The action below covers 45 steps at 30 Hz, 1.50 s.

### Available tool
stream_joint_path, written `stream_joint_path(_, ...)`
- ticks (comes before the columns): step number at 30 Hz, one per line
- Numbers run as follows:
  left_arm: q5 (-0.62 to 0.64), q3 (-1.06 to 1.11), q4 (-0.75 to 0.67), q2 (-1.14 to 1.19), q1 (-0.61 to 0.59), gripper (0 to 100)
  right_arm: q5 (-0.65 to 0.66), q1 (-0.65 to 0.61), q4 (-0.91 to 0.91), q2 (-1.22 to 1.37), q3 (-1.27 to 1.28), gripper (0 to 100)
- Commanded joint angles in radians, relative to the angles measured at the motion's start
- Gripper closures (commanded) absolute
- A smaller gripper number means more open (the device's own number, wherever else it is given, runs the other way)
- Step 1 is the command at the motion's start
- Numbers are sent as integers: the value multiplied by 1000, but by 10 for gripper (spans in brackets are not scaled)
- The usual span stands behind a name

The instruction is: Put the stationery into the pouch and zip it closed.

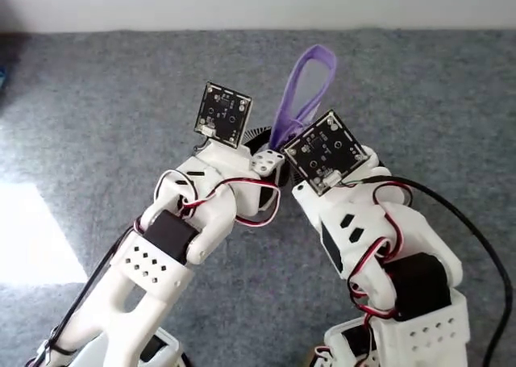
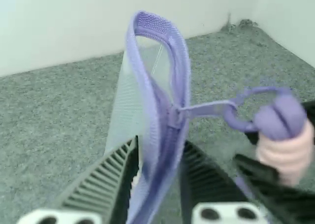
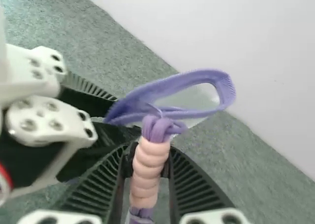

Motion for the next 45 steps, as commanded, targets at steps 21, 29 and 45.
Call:
stream_joint_path(21, -91, 160, 123, -381, -5, 990, -23, 268, -526, 424, -58, 991)
stream_joint_path(29, -91, 199, 209, -485, -5, 990, -23, 329, -539, 562, -184, 991)
stream_joint_path(45, -89, 200, 382, -674, -6, 990, 35, 450, -544, 1081, -638, 991)
